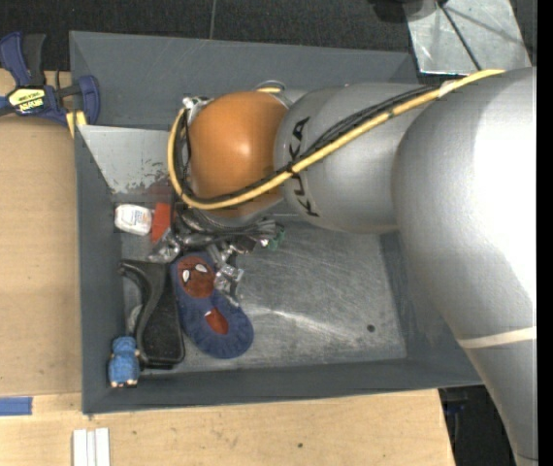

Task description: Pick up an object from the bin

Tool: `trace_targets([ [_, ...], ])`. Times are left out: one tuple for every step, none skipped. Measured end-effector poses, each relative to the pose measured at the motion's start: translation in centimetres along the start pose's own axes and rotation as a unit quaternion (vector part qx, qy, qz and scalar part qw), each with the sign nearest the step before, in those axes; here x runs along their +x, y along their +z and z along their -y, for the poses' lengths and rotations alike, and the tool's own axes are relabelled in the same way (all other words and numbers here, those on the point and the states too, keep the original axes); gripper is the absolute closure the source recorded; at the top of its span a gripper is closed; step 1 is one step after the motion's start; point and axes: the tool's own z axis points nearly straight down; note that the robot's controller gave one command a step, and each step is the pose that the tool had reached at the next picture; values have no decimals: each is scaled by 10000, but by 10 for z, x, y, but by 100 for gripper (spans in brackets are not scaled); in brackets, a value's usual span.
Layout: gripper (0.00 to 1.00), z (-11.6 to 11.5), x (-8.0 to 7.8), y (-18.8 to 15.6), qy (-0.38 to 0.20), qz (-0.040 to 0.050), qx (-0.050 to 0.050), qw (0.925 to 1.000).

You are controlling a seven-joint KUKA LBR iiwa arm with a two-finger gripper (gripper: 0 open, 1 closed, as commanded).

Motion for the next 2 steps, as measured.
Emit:
trace_targets([
  [0,-3,-7,-2,-631,87,39,9980],
  [100,-3,-5,-2,-635,49,36,9980],
])
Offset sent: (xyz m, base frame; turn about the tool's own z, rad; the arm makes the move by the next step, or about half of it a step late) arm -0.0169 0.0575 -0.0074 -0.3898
